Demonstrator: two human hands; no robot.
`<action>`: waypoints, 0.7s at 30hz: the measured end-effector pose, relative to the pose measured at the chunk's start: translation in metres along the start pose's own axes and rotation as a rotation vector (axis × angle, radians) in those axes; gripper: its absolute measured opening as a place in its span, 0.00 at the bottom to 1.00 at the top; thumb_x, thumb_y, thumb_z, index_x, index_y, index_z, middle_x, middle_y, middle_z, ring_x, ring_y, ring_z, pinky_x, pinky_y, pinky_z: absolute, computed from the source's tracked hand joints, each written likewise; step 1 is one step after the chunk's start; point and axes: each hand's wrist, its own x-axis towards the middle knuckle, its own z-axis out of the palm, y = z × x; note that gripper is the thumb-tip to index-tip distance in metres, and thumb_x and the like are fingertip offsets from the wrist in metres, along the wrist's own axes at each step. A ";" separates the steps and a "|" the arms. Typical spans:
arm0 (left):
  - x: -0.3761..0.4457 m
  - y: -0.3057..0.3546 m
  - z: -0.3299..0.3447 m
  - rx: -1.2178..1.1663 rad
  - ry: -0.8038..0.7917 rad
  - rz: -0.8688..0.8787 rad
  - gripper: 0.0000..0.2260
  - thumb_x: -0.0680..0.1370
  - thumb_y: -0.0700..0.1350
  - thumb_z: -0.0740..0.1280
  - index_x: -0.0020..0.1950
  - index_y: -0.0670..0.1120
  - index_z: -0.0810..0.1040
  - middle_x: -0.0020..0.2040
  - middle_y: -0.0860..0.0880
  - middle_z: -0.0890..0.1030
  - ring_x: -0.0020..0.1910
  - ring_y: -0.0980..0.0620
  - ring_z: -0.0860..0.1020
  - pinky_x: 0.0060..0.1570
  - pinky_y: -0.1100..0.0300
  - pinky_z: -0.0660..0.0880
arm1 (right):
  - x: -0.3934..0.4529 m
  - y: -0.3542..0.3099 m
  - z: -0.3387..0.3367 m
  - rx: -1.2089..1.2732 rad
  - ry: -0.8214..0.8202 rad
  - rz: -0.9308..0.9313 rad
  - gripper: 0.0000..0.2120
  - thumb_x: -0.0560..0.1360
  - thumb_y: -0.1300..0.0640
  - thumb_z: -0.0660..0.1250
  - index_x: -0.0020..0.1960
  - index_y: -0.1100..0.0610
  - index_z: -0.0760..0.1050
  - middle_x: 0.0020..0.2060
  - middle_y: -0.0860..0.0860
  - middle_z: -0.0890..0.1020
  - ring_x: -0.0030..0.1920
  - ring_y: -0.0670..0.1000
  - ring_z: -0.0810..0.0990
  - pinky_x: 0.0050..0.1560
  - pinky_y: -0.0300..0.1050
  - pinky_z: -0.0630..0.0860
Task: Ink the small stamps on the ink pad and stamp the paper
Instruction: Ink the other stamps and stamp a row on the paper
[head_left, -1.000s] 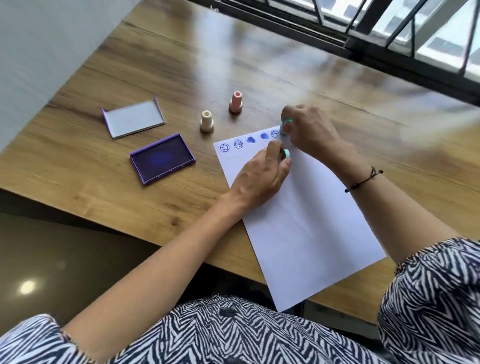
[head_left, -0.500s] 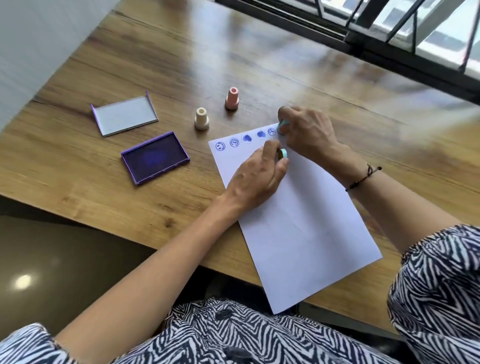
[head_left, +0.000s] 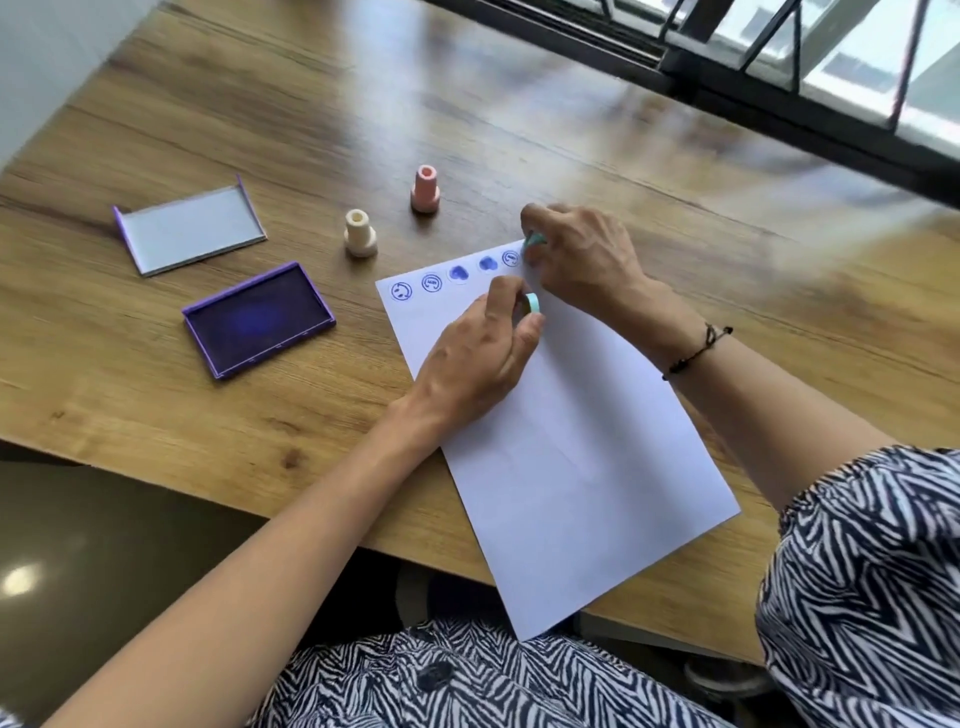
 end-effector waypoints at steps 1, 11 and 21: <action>0.000 0.000 0.000 0.001 0.001 0.000 0.14 0.78 0.49 0.54 0.59 0.43 0.64 0.46 0.48 0.74 0.46 0.41 0.75 0.38 0.60 0.60 | 0.000 0.000 0.001 -0.001 0.006 -0.006 0.07 0.72 0.60 0.60 0.48 0.60 0.73 0.44 0.60 0.80 0.41 0.64 0.76 0.34 0.46 0.62; 0.000 0.002 0.000 0.022 0.004 0.008 0.12 0.79 0.48 0.55 0.58 0.42 0.64 0.50 0.41 0.78 0.47 0.39 0.76 0.39 0.58 0.62 | -0.001 -0.002 -0.001 -0.031 -0.003 0.006 0.07 0.72 0.61 0.59 0.48 0.59 0.72 0.44 0.59 0.81 0.41 0.63 0.77 0.34 0.45 0.64; 0.000 0.004 0.001 0.043 -0.033 0.008 0.11 0.79 0.48 0.55 0.56 0.42 0.64 0.51 0.40 0.79 0.46 0.37 0.77 0.41 0.55 0.65 | -0.034 0.007 -0.078 0.408 0.442 0.285 0.07 0.72 0.59 0.61 0.47 0.60 0.75 0.38 0.56 0.81 0.35 0.56 0.77 0.39 0.50 0.74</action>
